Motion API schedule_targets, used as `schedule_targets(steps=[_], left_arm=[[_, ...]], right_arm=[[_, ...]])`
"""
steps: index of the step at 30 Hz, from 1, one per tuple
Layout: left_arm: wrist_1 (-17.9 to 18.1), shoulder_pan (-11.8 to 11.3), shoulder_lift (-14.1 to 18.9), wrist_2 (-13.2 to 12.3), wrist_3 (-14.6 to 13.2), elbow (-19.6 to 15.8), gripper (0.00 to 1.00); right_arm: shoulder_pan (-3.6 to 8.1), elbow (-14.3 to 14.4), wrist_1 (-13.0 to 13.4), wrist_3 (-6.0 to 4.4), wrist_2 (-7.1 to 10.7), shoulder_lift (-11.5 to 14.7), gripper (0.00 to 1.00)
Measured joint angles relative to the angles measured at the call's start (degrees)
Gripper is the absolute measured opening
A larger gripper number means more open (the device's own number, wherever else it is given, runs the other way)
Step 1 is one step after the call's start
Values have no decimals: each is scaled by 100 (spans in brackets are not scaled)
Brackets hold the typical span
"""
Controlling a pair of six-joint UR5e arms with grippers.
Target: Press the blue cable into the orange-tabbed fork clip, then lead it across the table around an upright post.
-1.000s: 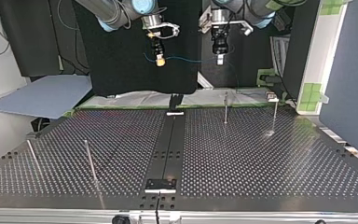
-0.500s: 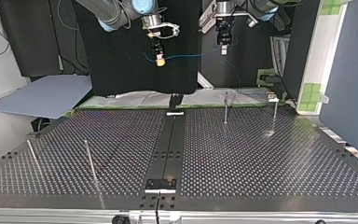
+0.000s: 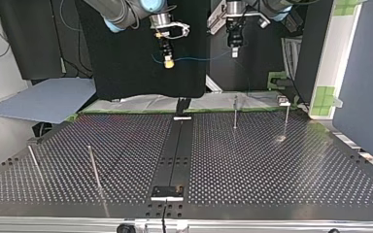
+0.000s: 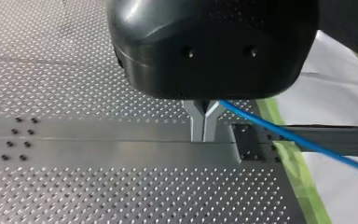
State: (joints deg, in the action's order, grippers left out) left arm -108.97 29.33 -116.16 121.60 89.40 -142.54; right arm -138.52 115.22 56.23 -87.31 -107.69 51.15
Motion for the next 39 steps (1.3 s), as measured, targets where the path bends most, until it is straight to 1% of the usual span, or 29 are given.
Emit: schedule_targets(steps=[2, 3, 7, 8, 12, 15, 18, 19, 24, 26, 30, 33, 35, 39], left_arm=[[-98, -22, 98, 0, 98, 0, 2], [-144, -30, 147, -17, 146, 0, 2], [-377, -76, 383, -184, 373, 17, 2], [-433, -88, 436, -217, 420, 30, 5], [-663, -142, 667, -283, 622, 155, 5], [-826, -182, 850, -291, 710, 317, 5], [-884, -227, 1003, -278, 750, 465, 5], [-881, -243, 1007, -271, 766, 507, 7], [-844, -322, 835, -276, 793, 636, 7], [-831, -364, 719, -265, 798, 672, 7], [-805, -455, 489, -244, 830, 715, 7], [-797, -561, 403, -271, 838, 734, 7], [-805, -667, 381, -347, 835, 737, 7], [-840, -881, 369, -543, 809, 738, 7]], right_arm=[[-9, -33, -94, -95, -52, 94, 0], [-3, -60, -163, -162, -49, 163, 0], [41, -184, -365, -364, 24, 364, 0], [57, -221, -407, -410, 36, 408, 0], [127, -391, -615, -614, 59, 615, 0], [164, -527, -780, -698, 70, 781, 0], [184, -688, -955, -727, 108, 893, 0], [189, -738, -1010, -733, 136, 888, 0], [240, -1056, -1320, -761, 377, 670, 0], [269, -1162, -1383, -770, 440, 593, 0], [341, -1349, -1435, -778, 543, 420, 0], [378, -1427, -1441, -780, 587, 326, 0], [395, -1476, -1438, -779, 614, 243, 0], [426, -1558, -1392, -780, 664, -9, 0]])
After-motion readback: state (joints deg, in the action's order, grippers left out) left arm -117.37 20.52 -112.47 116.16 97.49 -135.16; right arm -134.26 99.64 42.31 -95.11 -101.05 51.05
